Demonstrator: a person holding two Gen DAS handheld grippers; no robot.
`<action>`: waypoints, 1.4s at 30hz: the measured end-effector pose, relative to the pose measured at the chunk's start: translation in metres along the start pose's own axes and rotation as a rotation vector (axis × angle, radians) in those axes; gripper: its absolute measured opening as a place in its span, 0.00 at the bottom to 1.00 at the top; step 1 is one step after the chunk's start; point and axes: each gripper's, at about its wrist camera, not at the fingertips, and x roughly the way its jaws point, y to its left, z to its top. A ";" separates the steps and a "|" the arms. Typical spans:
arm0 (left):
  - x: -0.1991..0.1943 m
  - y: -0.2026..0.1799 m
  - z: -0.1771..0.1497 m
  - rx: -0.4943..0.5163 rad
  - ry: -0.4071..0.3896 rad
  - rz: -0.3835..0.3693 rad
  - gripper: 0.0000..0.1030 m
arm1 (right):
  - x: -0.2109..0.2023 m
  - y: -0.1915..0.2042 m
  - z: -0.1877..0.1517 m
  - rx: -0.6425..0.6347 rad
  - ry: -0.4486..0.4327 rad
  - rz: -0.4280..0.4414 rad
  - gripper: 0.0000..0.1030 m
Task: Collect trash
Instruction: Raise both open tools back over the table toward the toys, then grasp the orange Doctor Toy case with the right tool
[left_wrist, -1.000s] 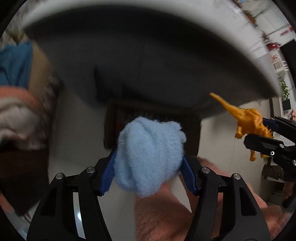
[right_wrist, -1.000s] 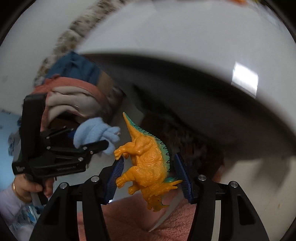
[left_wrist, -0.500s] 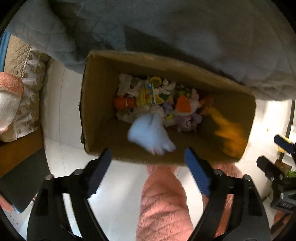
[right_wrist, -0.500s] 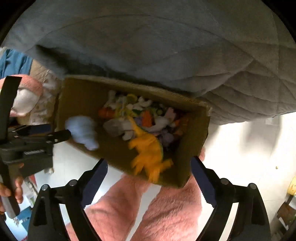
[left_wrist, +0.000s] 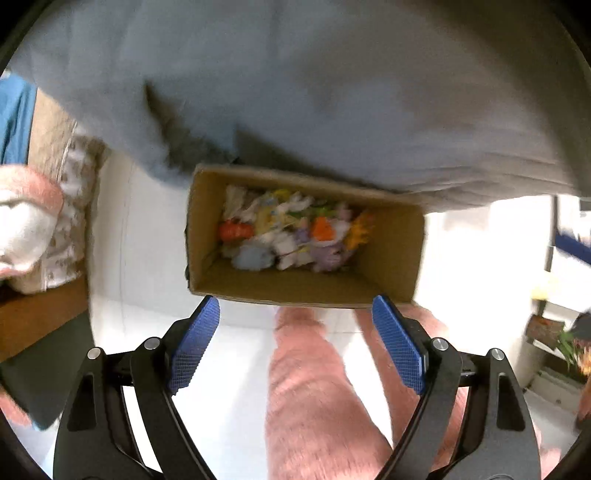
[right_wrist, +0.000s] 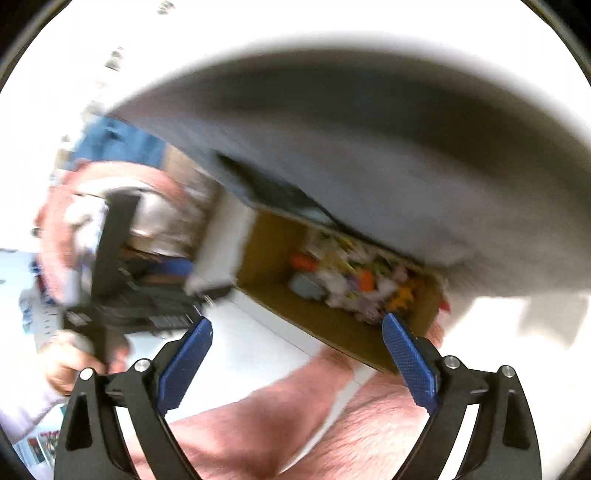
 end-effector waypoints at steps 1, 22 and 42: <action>-0.017 -0.007 -0.002 0.022 -0.028 0.001 0.81 | -0.025 0.005 0.005 -0.013 -0.032 0.036 0.89; -0.146 -0.145 0.149 -0.138 -0.361 -0.105 0.86 | -0.126 -0.135 0.373 -0.349 -0.377 -0.281 0.95; -0.167 -0.129 0.309 -0.299 -0.530 0.028 0.86 | -0.140 -0.153 0.407 -0.548 -0.340 -0.155 0.68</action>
